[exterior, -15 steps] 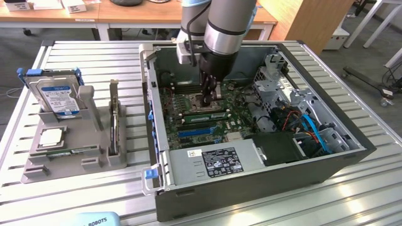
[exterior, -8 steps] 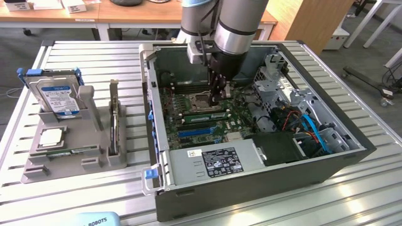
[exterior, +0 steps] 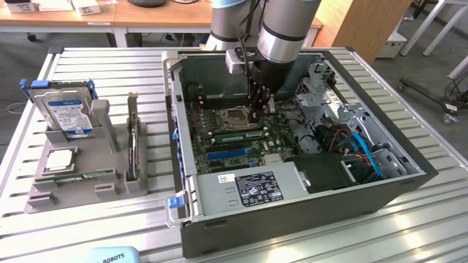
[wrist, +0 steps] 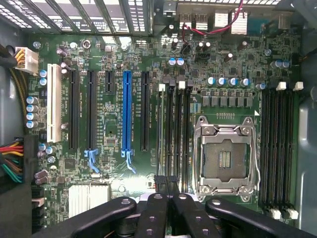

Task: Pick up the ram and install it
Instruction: 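Press down the ram until it locks into place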

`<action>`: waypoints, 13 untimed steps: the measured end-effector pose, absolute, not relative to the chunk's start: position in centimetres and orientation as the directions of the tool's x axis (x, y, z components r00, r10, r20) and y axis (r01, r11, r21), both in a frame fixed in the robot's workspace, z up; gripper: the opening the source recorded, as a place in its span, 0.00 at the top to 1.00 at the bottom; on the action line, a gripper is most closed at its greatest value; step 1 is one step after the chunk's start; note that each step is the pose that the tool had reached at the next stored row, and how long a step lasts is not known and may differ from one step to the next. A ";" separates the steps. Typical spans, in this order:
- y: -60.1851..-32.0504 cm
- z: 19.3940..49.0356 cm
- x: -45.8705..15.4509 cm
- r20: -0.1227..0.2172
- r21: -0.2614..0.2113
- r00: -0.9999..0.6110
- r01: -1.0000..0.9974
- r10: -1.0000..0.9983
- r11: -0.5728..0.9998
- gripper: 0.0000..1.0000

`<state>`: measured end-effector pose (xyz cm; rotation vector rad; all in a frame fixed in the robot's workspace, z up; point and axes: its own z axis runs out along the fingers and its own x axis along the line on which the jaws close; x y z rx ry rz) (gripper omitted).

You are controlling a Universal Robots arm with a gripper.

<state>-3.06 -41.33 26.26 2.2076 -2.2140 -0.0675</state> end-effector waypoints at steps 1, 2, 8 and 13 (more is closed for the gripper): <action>-41.3 26.3 -3.1 -0.020 0.041 -0.003 -0.999 -1.000 0.003 0.90; -41.3 26.3 -3.1 -0.020 0.041 -0.003 -0.999 -1.000 0.002 0.90; -41.3 26.3 -3.1 -0.020 0.041 -0.003 -0.999 -1.000 0.002 0.90; -41.3 26.2 -3.1 -0.021 0.041 -0.010 -0.999 -1.000 0.009 0.90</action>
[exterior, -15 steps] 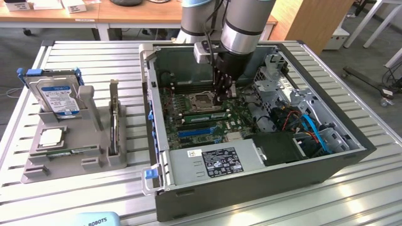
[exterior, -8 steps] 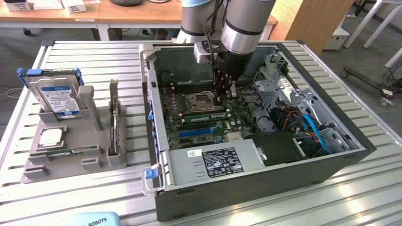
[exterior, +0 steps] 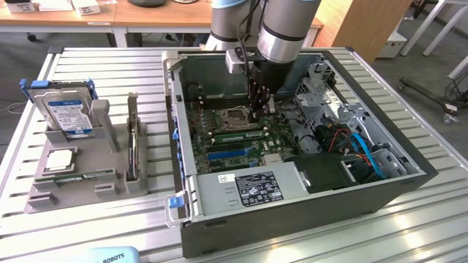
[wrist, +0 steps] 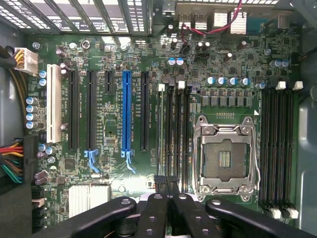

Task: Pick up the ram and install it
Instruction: 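Press down the ram until it locks into place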

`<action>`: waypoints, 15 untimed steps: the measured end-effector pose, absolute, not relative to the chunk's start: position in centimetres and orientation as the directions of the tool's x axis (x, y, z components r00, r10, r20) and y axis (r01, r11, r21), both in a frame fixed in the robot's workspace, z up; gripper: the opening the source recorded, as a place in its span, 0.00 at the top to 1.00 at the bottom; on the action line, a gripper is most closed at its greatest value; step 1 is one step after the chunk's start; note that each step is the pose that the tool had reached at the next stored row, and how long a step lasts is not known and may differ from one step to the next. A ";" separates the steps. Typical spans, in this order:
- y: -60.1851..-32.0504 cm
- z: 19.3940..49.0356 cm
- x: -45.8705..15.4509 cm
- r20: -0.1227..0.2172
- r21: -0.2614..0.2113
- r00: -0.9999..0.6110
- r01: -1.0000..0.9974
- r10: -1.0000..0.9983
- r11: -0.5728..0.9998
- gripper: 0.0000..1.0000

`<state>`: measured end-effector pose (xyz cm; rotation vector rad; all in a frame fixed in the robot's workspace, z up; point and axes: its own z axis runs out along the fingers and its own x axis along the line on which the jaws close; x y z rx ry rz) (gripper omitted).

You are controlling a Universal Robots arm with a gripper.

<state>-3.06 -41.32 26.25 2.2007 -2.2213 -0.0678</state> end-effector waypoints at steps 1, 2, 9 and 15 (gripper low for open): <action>-41.3 26.2 -3.1 -0.021 0.041 -0.013 -0.999 -1.000 0.012 0.90; -41.3 26.2 -3.1 -0.021 0.041 -0.016 -0.999 -1.000 0.016 0.90; -41.3 26.2 -3.1 -0.020 0.041 -0.056 -0.998 -0.998 0.055 0.90; -41.3 26.2 -3.1 -0.021 0.041 -0.097 -0.995 -0.995 0.096 0.90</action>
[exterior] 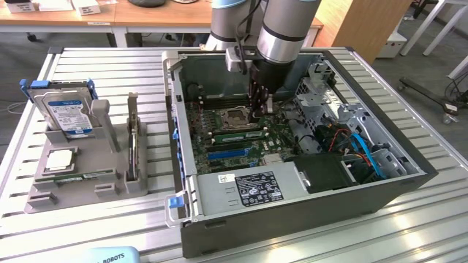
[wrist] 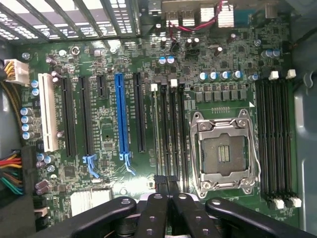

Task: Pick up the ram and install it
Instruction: 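Press down the ram until it locks into place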

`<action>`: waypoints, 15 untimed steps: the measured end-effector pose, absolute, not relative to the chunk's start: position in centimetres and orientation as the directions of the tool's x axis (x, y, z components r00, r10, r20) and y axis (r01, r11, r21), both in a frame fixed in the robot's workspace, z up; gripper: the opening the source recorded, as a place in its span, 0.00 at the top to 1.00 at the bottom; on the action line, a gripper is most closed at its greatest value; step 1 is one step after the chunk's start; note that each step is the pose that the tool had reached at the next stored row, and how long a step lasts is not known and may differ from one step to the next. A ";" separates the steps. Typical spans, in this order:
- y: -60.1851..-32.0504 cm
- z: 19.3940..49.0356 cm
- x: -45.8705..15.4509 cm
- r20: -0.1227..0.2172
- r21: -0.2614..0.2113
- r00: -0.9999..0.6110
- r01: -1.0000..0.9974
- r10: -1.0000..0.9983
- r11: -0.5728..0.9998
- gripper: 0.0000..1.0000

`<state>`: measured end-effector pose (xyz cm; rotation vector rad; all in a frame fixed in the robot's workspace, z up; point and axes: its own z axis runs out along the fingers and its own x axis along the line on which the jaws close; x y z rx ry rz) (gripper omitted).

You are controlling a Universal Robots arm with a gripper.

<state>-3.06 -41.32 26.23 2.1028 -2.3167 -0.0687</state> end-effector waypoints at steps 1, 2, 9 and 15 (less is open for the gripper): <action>-41.3 26.2 -3.1 -0.020 0.041 -0.104 -0.994 -0.994 0.103 0.90; -41.3 26.2 -3.1 -0.020 0.041 -0.111 -0.993 -0.994 0.110 0.90; -41.3 26.2 -3.1 -0.020 0.041 -0.165 -0.986 -0.986 0.164 0.90; -41.3 26.2 -3.1 -0.020 0.041 -0.215 -0.976 -0.976 0.214 0.90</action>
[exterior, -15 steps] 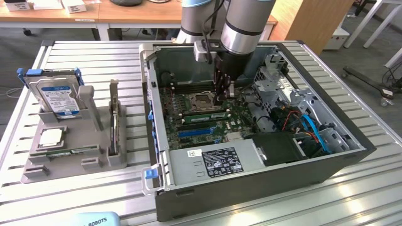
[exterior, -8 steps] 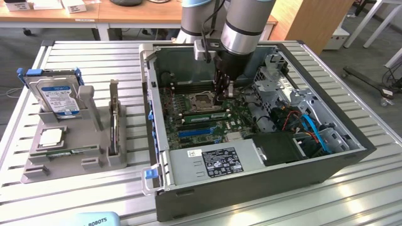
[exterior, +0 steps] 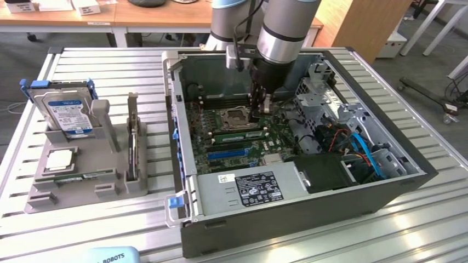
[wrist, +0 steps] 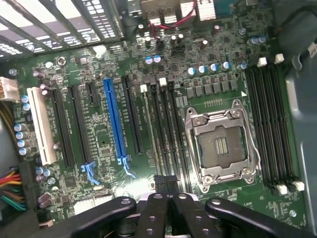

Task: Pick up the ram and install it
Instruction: 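Press down the ram until it locks into place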

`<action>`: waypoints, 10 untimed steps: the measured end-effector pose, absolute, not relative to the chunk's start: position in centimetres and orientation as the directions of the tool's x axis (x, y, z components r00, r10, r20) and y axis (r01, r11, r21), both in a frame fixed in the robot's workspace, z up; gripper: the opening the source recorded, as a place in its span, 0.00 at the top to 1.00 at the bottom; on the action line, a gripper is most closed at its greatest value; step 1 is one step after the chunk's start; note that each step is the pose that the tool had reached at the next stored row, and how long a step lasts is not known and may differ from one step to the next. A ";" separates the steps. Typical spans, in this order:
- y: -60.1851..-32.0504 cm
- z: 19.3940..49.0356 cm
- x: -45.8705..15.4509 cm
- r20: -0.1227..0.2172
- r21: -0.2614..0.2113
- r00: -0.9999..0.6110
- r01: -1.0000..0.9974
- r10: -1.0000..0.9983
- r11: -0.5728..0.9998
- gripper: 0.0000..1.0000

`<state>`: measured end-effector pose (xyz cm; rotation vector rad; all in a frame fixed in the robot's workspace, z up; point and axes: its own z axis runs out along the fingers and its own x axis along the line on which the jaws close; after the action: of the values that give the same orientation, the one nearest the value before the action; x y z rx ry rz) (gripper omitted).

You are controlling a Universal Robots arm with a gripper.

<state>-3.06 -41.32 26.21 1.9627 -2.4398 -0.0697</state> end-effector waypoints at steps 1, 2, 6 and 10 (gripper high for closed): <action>-41.3 26.2 -3.1 -0.020 0.041 -0.223 -0.974 -0.975 0.222 0.90; -41.3 26.2 -3.1 -0.020 0.041 -0.231 -0.972 -0.973 0.230 0.90; -41.3 26.2 -3.1 -0.020 0.041 -0.263 -0.964 -0.965 0.262 0.90; -41.3 26.2 -3.1 -0.020 0.041 -0.294 -0.955 -0.956 0.293 0.90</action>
<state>-3.06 -41.32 26.20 1.8624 -2.5195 -0.0703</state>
